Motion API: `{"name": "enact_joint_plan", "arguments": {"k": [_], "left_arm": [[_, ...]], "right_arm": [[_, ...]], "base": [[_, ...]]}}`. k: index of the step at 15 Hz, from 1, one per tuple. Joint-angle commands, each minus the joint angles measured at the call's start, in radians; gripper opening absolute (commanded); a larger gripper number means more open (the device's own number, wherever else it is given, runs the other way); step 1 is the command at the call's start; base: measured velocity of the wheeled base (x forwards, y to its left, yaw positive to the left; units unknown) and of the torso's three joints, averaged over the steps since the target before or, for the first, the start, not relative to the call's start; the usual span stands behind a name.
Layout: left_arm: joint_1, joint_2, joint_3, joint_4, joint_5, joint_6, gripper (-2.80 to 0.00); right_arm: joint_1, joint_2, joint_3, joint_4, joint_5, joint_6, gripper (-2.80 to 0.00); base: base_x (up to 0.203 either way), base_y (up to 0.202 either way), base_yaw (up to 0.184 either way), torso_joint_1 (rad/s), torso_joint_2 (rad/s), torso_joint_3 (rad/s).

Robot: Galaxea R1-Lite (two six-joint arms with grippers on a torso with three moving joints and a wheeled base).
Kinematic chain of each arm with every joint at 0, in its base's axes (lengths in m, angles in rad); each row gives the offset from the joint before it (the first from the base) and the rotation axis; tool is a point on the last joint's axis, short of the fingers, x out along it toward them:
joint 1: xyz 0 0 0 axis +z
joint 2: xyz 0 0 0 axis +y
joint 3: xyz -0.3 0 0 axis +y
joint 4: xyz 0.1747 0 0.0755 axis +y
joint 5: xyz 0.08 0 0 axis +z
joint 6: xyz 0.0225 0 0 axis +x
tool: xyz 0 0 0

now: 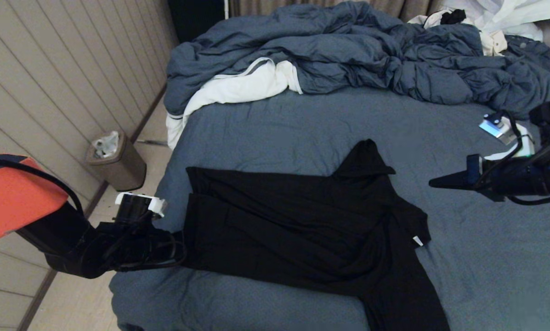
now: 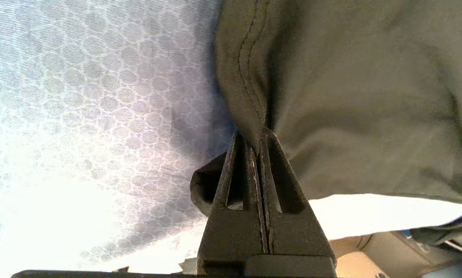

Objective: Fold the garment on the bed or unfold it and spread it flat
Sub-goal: Fold the black T-shirt

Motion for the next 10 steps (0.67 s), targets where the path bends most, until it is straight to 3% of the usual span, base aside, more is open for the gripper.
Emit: {"name": "enact_joint_plan", "arguments": {"k": [1,6,10], "left_arm": [[-0.004,-0.009,0.000,-0.003,-0.001,-0.002,-2.80],[-0.059,-0.079,0.074,-0.003,-0.001,-0.010,-2.80],[-0.101,-0.260,0.176,0.039,0.022,-0.034,-2.80]], "right_arm": [[0.000,0.002,0.001,0.002,0.004,-0.005,-2.80],[-0.002,0.002,0.001,0.002,0.006,-0.008,-2.80],[-0.020,-0.003,-0.002,0.002,0.010,-0.007,-2.80]], "base": [[0.000,0.000,0.000,0.000,0.00,0.000],[0.000,0.000,0.000,0.000,0.00,0.000],[0.000,0.000,0.000,0.000,0.00,0.000]]}}
